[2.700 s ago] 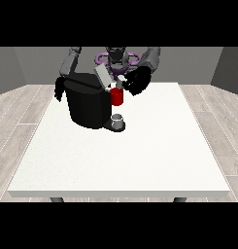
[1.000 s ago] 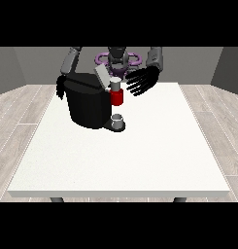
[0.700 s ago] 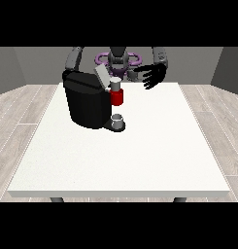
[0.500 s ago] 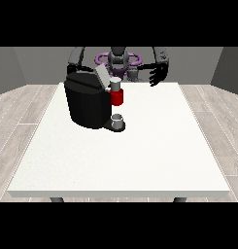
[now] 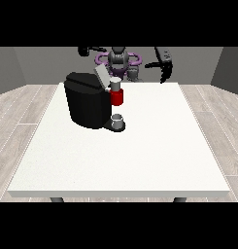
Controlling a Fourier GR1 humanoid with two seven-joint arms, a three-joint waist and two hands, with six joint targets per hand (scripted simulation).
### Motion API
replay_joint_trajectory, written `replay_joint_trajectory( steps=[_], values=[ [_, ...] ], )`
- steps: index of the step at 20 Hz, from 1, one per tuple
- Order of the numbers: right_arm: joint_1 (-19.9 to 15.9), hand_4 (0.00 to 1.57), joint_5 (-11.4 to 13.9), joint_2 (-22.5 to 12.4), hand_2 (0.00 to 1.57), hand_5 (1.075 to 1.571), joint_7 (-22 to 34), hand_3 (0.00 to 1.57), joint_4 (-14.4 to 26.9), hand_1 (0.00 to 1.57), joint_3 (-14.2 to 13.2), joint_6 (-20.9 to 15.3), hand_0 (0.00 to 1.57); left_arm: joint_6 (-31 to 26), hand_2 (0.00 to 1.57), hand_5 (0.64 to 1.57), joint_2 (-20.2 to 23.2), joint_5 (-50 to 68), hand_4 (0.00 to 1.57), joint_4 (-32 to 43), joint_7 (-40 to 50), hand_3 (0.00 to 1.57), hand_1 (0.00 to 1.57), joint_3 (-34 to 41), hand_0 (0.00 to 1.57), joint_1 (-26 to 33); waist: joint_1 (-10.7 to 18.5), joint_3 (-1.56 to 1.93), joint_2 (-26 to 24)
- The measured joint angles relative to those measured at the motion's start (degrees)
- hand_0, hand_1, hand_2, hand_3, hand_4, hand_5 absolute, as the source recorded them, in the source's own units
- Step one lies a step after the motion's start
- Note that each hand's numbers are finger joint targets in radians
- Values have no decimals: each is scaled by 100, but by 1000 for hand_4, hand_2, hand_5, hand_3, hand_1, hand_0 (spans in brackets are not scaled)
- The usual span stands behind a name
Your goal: Insert the coffee pod into the coffee machine and close the lid
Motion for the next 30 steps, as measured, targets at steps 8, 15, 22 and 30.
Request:
replay_joint_trajectory(
  steps=[8, 15, 22, 30],
  values=[
    [-111, 345, 423, -26, 0, 1571, 569, 0, -1198, 0, 193, -474, 0, -299, 0, 1571, -12, 281, 181, -684, -232, 0, 0, -138, 0, 403, 338, 4, 546],
    [-862, 263, 660, -10, 0, 1571, 844, 0, -1210, 0, 75, -933, 0, -469, 0, 1571, -83, 546, 174, -1280, -346, 0, 0, -315, 0, 380, 683, 6, 1379],
    [-1665, 351, 971, -18, 0, 1571, 1100, 0, -824, 0, -175, -1319, 0, -513, 0, 1571, -152, 652, 211, -1882, -395, 0, 0, -596, 0, 535, 953, 6, 1825],
    [-2292, 369, 823, -206, 0, 1571, 880, 0, 21, 0, -875, -1396, 0, -507, 0, 1571, -137, 740, 376, -2555, -255, 0, 0, -786, 0, 721, 1173, 7, 2163]
  ],
)
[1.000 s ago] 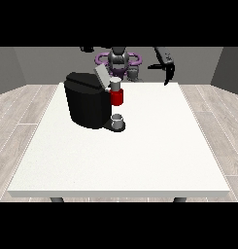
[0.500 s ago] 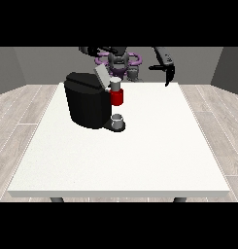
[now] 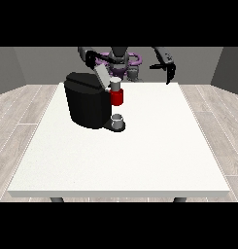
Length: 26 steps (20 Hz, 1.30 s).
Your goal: Insert the coffee pod into the coffee machine and close the lid
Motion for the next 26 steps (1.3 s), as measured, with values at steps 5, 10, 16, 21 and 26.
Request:
replay_joint_trajectory(
  steps=[5, 10, 16, 21, 26],
  values=[
    [-392, 453, -139, -186, 0, 1571, -221, 0, 577, 0, -382, 60, 0, -7, 0, 1571, 4, 111, 308, -303, 84, 0, 0, -59, 0, 116, 98, 0, 164],
    [-700, 440, -133, -116, 0, 1571, -308, 0, 1030, 0, -476, -67, 0, -19, 0, 1571, 24, 196, 371, -417, 94, 0, 0, -105, 0, 210, 112, -1, 240],
    [-1010, 273, -256, -219, 0, 1571, -509, 0, 1288, 0, -606, 47, 0, 87, 0, 1571, 91, 196, 337, -336, -2, 0, 0, -94, 0, 152, 51, -21, 354],
    [-1168, 423, -229, -241, 0, 1571, -611, 0, 1362, 0, -616, 7, 0, 170, 0, 1571, 101, 224, 355, -296, 50, 0, 0, -92, 0, -35, 65, -50, 459],
    [-1325, 441, -167, -211, 0, 1571, -554, 0, 1480, 0, -568, -34, 0, 112, 0, 1571, 122, 294, 381, -281, 104, 0, 0, -105, 0, -65, 165, -36, 493]
  ],
)
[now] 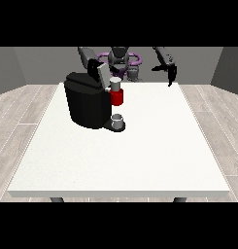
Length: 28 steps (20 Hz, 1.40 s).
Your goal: Insert the coffee pod into the coffee machine and close the lid
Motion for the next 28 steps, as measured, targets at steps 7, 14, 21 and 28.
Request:
replay_joint_trajectory(
  steps=[7, 14, 21, 28],
  values=[
    [-370, 442, 145, 210, 0, 1571, 505, 0, 20, 0, 209, -235, 0, -112, 0, 1571, 159, 33, 331, 387, -220, 0, 0, 90, 0, -143, 21, 62, 111],
    [-649, 421, 597, 224, 0, 1571, 685, 0, 80, 0, 434, -622, 0, -212, 0, 1571, 216, 119, 355, 539, -218, 0, 0, 111, 0, -437, 176, 91, 320],
    [-559, 393, 991, 79, 0, 1571, 1012, 0, -340, 0, 675, -804, 0, -252, 0, 1571, 203, 93, 398, 699, -290, 0, 0, 59, 0, -657, 278, 141, 490],
    [-632, 473, 997, 179, 0, 1571, 985, 0, -733, 0, 1005, -451, 0, -299, 0, 1571, 225, 112, 400, 874, -418, 0, 0, 85, 0, -741, 411, 92, 471]
  ],
)
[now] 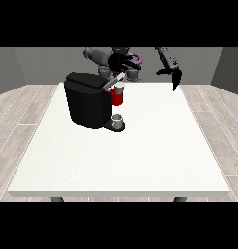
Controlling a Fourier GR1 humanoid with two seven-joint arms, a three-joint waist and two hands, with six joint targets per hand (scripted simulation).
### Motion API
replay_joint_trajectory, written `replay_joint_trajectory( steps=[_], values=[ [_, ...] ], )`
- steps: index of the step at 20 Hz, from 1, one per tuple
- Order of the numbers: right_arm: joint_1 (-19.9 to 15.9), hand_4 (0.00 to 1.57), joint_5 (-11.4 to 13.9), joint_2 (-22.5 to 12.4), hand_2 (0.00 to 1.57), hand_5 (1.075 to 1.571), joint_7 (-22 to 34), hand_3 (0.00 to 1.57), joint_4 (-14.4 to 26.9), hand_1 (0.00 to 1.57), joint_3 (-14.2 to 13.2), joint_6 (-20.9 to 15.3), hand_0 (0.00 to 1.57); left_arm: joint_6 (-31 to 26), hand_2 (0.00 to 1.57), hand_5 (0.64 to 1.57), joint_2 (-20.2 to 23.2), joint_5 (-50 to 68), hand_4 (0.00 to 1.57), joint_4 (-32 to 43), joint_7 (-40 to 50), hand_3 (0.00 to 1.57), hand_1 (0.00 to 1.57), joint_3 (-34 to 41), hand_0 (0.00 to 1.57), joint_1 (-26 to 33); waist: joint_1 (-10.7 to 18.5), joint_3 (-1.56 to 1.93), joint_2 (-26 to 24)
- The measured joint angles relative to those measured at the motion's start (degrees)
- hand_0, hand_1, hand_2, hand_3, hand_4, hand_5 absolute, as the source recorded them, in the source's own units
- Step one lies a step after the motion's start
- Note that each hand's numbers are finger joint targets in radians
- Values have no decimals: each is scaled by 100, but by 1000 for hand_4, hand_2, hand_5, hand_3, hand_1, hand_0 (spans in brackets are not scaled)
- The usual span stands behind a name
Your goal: Insert the coffee pod into the coffee machine and close the lid
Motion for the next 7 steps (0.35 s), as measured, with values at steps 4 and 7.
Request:
replay_joint_trajectory(
  steps=[4, 7],
  values=[
    [68, 507, -138, 175, 0, 1571, -224, 0, 17, 0, 467, 230, 0, 59, 0, 1571, -98, -109, 270, 58, -178, 0, 0, -107, 0, 88, 71, -38, -33],
    [348, 461, -350, 237, 0, 1571, -650, 0, -10, 0, 901, 432, 0, 72, 0, 1571, -137, -160, 168, 34, -206, 0, 0, -178, 0, 148, 125, -47, -76]
  ],
)
